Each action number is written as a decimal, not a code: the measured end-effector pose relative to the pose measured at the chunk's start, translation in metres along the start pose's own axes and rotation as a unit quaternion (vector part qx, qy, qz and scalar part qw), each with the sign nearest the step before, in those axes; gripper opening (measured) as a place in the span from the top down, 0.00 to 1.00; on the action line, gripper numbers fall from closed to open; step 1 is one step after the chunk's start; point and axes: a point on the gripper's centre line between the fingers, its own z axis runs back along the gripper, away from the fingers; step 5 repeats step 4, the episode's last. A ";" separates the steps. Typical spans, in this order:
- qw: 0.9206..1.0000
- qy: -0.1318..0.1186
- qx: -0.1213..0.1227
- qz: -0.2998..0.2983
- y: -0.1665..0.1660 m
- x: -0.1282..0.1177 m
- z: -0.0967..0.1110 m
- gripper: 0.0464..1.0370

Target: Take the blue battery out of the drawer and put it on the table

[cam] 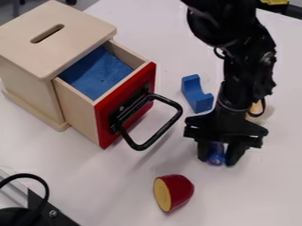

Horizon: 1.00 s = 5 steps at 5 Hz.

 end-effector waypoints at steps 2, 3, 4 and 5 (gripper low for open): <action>1.000 -0.008 -0.004 -0.011 0.006 -0.002 0.019 0.04; 0.998 -0.049 -0.025 -0.017 0.009 0.000 0.058 0.04; 0.995 -0.087 -0.042 -0.017 0.022 -0.006 0.109 0.04; 0.995 -0.087 -0.042 -0.017 0.022 -0.006 0.109 0.04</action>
